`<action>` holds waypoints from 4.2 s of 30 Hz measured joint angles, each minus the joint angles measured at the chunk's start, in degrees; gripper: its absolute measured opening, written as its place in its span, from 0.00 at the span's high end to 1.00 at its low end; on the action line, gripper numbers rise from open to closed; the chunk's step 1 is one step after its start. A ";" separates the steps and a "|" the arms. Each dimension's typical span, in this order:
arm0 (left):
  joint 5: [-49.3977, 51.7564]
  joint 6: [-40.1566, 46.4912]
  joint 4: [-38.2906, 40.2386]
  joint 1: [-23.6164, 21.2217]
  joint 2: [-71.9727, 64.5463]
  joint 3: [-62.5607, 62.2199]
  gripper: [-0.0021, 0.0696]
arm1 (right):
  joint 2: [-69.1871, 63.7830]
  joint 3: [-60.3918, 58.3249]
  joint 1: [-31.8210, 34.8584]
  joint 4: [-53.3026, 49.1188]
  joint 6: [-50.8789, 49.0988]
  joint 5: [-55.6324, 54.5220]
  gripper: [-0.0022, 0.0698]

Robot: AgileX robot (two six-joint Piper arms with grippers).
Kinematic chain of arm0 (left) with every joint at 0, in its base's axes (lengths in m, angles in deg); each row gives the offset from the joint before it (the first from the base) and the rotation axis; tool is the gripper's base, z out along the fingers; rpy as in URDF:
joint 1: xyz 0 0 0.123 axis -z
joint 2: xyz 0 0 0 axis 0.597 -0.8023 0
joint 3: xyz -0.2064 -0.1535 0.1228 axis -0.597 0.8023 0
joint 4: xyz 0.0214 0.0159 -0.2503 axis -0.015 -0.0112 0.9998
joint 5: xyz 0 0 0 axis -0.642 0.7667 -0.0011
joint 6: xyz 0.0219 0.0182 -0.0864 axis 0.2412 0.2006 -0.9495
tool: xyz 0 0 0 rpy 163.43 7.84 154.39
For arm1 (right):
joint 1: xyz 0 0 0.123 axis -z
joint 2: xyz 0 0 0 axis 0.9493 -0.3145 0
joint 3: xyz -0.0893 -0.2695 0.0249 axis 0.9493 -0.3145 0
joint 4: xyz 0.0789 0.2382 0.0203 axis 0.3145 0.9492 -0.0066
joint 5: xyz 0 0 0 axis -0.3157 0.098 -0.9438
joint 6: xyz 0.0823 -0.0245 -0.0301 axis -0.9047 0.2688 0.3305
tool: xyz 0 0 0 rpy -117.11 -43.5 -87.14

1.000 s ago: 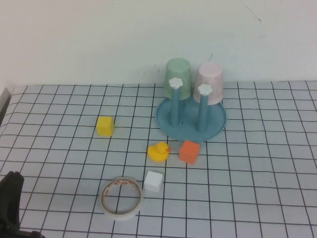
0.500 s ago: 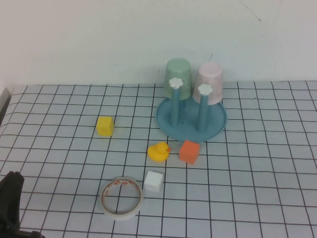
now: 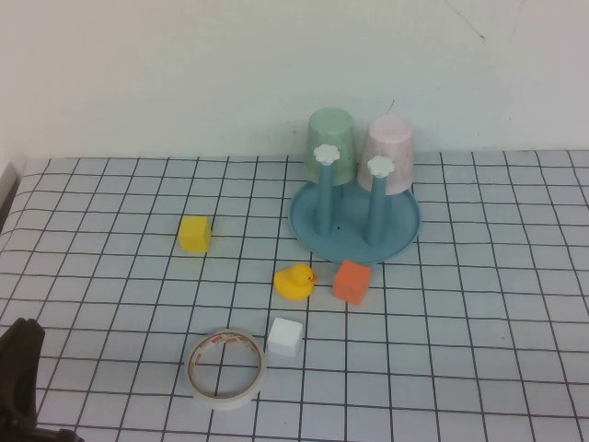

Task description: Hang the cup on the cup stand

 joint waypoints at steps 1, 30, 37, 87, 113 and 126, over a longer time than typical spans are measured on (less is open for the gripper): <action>0.00 0.00 0.00 0.00 0.00 0.00 0.97 | 0.71 0.00 1.56 -8.67 -9.98 4.98 0.97; 2.58 -0.12 0.22 0.00 0.00 0.00 0.97 | 3.55 -4.87 16.72 -23.58 -24.18 18.46 0.97; 2.82 -0.12 0.22 0.00 0.00 0.00 0.97 | 3.55 -4.87 18.33 -22.38 -21.78 18.46 0.97; 11.62 7.72 3.33 -8.30 7.30 0.00 0.97 | 3.55 -4.87 15.24 -20.75 -25.61 18.46 0.97; 66.99 -10.15 -33.90 -39.26 42.57 0.00 0.97 | 3.55 -4.87 15.24 -20.75 -25.61 18.46 0.97; 71.09 -7.24 -34.26 -38.84 42.67 0.00 0.97 | 3.55 -4.87 15.24 -20.72 -25.61 18.46 0.97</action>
